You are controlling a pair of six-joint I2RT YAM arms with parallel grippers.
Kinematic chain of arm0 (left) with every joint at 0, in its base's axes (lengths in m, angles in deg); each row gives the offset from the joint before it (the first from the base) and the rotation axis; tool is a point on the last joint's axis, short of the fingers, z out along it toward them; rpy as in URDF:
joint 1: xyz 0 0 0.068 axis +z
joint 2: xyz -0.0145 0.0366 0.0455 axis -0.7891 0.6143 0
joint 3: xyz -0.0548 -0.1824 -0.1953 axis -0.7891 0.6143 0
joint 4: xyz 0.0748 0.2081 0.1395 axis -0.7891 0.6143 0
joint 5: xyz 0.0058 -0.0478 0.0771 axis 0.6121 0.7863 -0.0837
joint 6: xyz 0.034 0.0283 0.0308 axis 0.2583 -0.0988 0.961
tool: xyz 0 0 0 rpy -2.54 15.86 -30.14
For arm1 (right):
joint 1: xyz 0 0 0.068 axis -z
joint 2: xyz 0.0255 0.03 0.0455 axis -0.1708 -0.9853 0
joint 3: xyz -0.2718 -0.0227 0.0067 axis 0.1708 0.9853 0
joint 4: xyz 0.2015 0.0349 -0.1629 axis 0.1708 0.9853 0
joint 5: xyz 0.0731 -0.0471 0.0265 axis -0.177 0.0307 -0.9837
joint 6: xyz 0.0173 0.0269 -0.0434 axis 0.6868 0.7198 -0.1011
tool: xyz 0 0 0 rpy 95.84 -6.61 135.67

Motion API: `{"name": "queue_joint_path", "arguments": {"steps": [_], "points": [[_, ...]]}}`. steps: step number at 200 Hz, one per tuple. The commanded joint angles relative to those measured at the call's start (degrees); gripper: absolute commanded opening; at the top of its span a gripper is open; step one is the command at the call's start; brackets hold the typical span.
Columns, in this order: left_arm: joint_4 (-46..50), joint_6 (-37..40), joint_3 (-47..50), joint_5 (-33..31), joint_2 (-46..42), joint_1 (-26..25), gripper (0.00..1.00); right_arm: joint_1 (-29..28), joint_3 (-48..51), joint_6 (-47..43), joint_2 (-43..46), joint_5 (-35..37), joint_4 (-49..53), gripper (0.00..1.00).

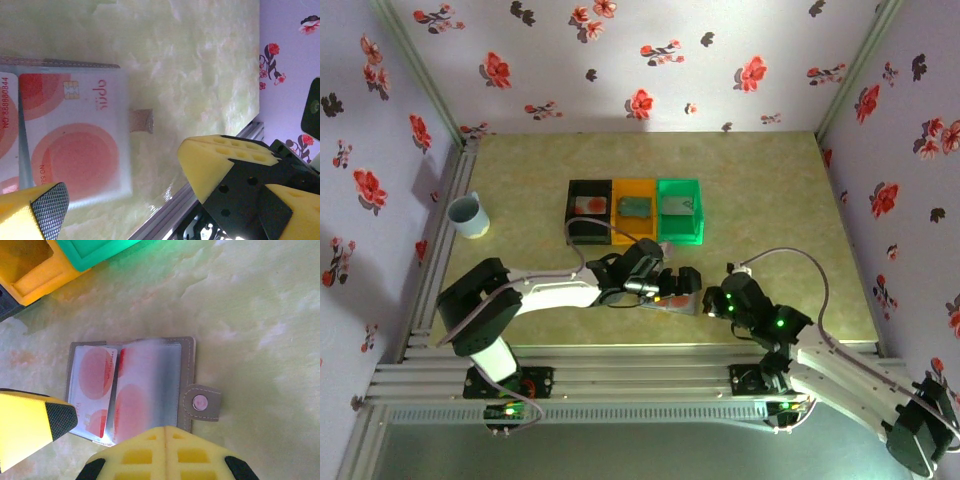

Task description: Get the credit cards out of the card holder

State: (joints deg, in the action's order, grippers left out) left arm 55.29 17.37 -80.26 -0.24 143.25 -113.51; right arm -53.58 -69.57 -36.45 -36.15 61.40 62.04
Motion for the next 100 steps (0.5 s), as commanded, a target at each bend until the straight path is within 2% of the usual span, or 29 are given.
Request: {"name": "queue_joint_path", "arguments": {"steps": [1,44,73,100], "points": [[-2.2,-0.7,-1.0,1.0,1.0,-0.5,1.00,0.6,0.5,-0.6,1.6,1.5,2.6,0.00],[0.2,1.3,-1.1,0.4,-0.6,0.1,1.00,0.9,0.3,-1.1,3.4,1.3,4.2,0.00],[5.9,4.9,-0.1,-4.5,-5.1,1.3,1.00,1.0,0.0,-2.0,4.0,-0.1,4.8,0.00],[11.3,1.6,2.4,-9.8,-9.3,4.7,1.00,1.1,-0.5,-2.5,4.9,-1.1,4.7,0.00]]}}
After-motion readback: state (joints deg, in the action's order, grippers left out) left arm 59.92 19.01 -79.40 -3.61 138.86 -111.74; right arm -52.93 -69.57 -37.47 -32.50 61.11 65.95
